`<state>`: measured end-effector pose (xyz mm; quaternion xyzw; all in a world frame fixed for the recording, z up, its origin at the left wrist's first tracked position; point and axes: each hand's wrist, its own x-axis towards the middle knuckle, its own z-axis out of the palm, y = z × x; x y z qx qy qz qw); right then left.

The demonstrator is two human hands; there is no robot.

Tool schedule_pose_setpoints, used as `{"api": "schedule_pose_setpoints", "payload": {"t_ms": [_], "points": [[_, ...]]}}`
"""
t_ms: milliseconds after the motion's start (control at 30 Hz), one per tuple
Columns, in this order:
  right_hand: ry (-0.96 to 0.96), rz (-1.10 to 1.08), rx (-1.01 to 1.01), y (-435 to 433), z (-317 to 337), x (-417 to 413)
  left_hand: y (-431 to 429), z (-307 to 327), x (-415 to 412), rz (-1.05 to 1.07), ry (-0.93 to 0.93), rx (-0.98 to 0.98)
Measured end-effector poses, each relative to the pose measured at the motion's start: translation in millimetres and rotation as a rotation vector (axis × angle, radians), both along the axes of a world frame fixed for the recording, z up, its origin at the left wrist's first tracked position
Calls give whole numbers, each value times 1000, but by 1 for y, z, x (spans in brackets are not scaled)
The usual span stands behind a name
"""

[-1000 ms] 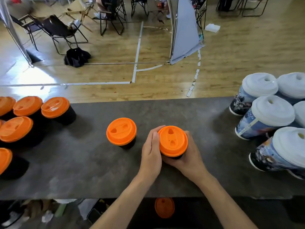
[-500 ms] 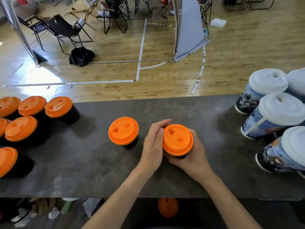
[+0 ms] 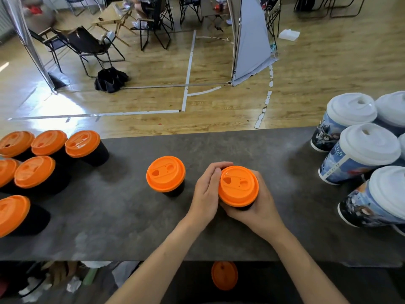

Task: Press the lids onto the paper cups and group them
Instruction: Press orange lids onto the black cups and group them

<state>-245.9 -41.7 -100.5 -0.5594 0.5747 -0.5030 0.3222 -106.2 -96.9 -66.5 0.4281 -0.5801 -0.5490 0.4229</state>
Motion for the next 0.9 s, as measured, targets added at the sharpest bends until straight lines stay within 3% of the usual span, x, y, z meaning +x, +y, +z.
{"api": "schedule_pose_setpoints", "payload": {"t_ms": [200,433,667,900], "points": [[-16,-48,21,2,1,7,15,-10,-1,157,-50,-91],[5,1,0,1,-2,3,-5,3,1,14,-35,31],[6,-23,0,-1,-2,7,8,-10,3,152,-59,-83],[-16,-12,32,0,-2,8,-4,-1,-2,52,-44,-9]]}}
